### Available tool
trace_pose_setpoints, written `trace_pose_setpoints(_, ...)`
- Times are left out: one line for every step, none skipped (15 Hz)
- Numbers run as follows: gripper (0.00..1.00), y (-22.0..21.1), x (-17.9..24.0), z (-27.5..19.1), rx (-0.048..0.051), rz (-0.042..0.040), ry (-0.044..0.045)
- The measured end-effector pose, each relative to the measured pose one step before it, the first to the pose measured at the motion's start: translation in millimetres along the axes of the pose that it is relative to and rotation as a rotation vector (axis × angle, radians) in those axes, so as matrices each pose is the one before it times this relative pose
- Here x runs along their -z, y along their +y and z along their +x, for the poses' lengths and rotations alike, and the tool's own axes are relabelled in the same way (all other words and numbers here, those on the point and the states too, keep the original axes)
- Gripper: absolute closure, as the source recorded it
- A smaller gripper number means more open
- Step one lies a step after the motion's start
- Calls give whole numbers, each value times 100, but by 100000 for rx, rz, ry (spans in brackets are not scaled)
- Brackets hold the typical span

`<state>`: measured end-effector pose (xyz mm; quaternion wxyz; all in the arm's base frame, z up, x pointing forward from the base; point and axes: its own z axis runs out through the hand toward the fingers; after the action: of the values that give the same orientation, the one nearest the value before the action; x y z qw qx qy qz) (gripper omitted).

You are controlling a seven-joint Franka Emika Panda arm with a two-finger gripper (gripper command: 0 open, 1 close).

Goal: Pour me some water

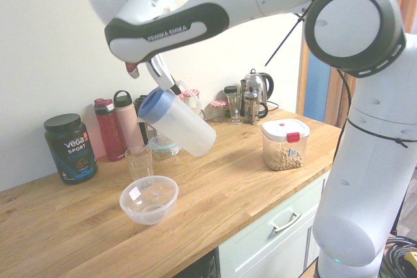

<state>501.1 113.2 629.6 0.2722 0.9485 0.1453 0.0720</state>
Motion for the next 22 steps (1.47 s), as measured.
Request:
trace_pose_setpoints(100, 1993, 232, -1337, -4119, 5220, 2326)
trace_pose_setpoints(100, 2208, 86, -1396, -4751, 5101, 2478)
trace_pose_setpoints(100, 1957, 137, -1254, -5091, 4719, 1938)
trace_pose_setpoints(100, 1705, 112, -1184, -5143, 3989, 922)
trace_pose_setpoints(100, 1508, 153, -1297, -5215, 3671, 275)
trace_pose_setpoints(100, 1245, 108, -1280, -4879, 3554, 56)
trace_pose_setpoints(100, 1080, 43, -1227, -5162, 2789, 328)
trace_pose_setpoints(100, 904, -190, -970, -5471, 1828, 935)
trace_pose_setpoints(100, 845, -586, -734, -5789, 1732, 712)
trace_pose_setpoints(100, 786, -935, -486, -5492, 1752, 151)
trace_pose_setpoints(100, 781, -1033, -202, -5626, 1561, 198)
trace_pose_setpoints(100, 845, -905, 18, -5716, 1386, 427)
trace_pose_setpoints(100, 780, -566, 153, -5421, 592, 1241)
trace_pose_setpoints(100, 667, -547, 165, -5315, 130, 1603)
trace_pose_setpoints(100, 485, -556, 133, -5560, 140, 1911)
trace_pose_setpoints(100, 338, -557, 129, -5474, 292, 2258)
trace_pose_setpoints(100, 263, -700, 91, -5362, 155, 2363)
trace_pose_setpoints(100, 187, -840, -37, -5190, -118, 2392)
trace_pose_setpoints(100, 229, -854, -32, -5381, -448, 2471)
trace_pose_setpoints(100, 264, -748, -14, -5170, -878, 2283)
trace_pose_setpoints(100, 271, -684, -41, -4910, -1445, 2198)
trace_pose_setpoints(100, 308, -676, 10, -4355, -2265, 2274)
